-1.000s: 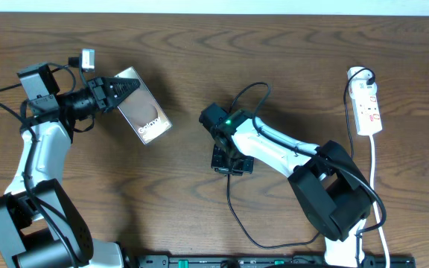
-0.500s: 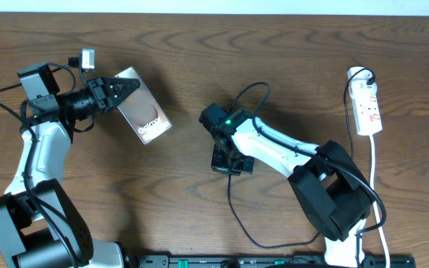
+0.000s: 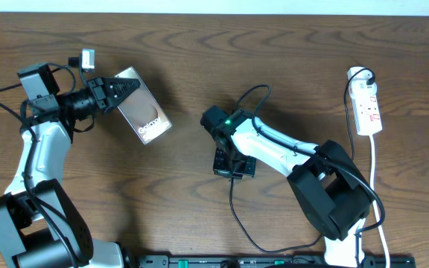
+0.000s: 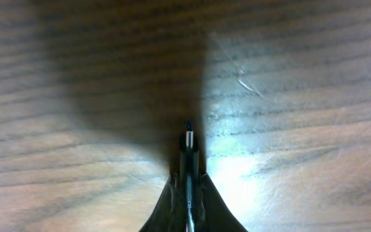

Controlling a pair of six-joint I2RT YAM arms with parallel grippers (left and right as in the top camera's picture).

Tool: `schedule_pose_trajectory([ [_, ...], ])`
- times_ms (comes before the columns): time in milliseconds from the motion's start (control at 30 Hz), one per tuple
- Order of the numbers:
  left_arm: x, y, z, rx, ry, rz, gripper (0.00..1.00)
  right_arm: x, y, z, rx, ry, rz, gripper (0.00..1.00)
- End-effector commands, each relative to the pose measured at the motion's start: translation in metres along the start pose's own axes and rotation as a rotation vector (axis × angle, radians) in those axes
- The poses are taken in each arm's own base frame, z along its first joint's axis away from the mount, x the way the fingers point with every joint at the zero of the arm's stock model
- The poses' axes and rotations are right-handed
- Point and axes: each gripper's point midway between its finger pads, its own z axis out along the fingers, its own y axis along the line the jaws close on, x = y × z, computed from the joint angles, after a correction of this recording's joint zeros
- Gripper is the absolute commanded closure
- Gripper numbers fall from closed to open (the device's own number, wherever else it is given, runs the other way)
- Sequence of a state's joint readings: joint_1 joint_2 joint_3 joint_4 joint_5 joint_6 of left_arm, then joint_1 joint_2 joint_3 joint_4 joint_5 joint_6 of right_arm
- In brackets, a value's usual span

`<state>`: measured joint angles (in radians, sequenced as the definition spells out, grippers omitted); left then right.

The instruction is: Plug charger to phone and switch on socket

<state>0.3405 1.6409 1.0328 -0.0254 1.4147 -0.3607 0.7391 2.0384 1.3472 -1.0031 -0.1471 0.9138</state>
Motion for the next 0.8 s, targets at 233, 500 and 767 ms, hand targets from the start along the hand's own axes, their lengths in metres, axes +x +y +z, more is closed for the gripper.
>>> schedule_pose_trajectory([
  [233,-0.001,-0.005,-0.002,0.028,0.008,0.020,0.92,0.023,-0.005,0.020,0.071,0.064,-0.004,0.99],
  [500,-0.001,-0.005,-0.001,0.028,0.008,0.019,0.93,0.023,-0.005,0.021,0.072,0.066,0.005,0.99],
  [767,-0.001,-0.005,-0.001,0.028,0.008,0.020,0.92,0.022,-0.007,0.028,0.068,0.103,0.022,0.99],
])
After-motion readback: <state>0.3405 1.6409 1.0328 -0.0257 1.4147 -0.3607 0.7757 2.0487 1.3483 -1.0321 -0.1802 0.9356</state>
